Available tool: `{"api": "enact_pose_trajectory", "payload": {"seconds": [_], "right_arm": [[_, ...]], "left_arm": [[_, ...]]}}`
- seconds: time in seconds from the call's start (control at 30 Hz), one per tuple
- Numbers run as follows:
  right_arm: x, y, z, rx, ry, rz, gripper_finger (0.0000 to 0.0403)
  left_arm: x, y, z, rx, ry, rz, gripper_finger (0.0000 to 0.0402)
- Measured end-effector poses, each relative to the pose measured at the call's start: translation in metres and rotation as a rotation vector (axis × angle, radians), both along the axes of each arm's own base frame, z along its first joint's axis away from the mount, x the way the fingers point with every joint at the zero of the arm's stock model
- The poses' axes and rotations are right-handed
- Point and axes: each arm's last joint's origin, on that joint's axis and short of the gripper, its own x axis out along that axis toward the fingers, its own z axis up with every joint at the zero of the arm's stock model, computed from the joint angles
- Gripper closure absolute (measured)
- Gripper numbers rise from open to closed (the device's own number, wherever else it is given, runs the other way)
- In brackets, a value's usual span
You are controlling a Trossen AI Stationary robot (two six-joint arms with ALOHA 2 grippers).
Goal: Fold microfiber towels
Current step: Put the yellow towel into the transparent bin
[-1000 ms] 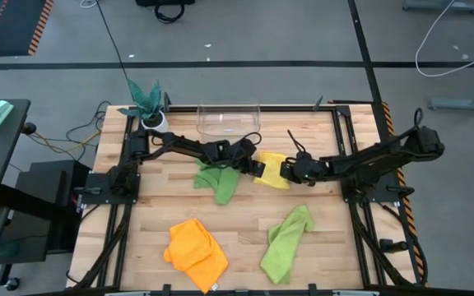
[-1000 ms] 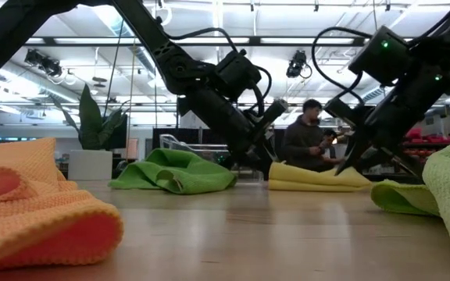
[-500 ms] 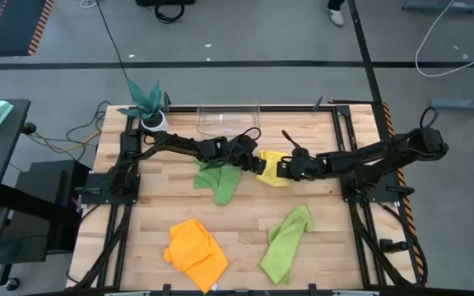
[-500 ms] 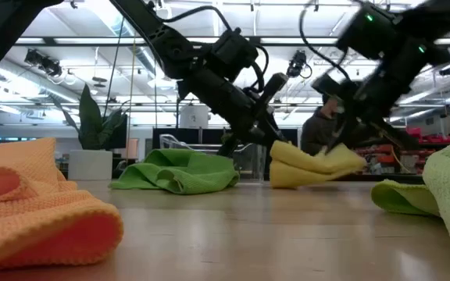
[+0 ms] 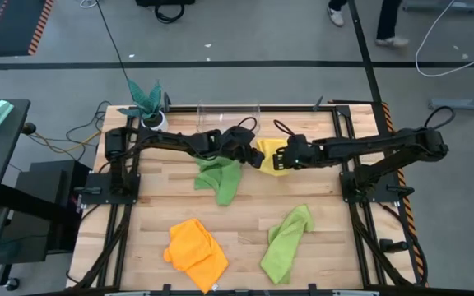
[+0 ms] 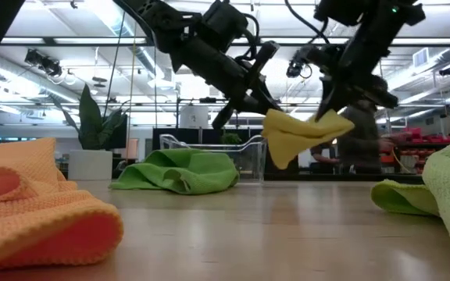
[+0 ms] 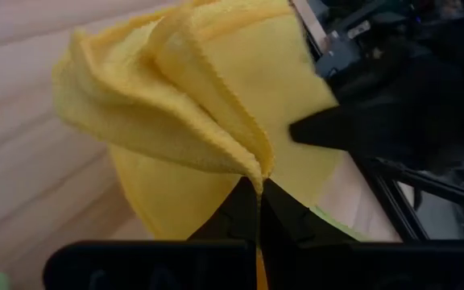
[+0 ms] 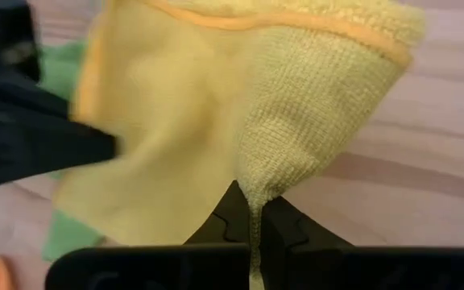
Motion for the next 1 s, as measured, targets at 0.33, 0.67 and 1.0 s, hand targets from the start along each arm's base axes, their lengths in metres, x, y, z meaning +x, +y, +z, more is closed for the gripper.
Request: {"api": "enact_pose_trajectory", "payload": {"seconds": [0.33, 0.67, 1.0], "right_arm": [[0.012, -0.015, 0.039, -0.081, -0.075, 0.043, 0.0398], [0.017, -0.040, 0.082, -0.186, -0.143, 0.065, 0.0398], [0.038, -0.090, 0.105, -0.195, -0.156, 0.121, 0.0398]], "left_arm": [[-0.020, 0.008, 0.037, 0.078, -0.006, 0.056, 0.0394], [-0.053, 0.041, 0.074, 0.146, -0.009, 0.151, 0.0394], [-0.074, 0.074, 0.080, 0.177, 0.030, 0.228, 0.0394]]}}
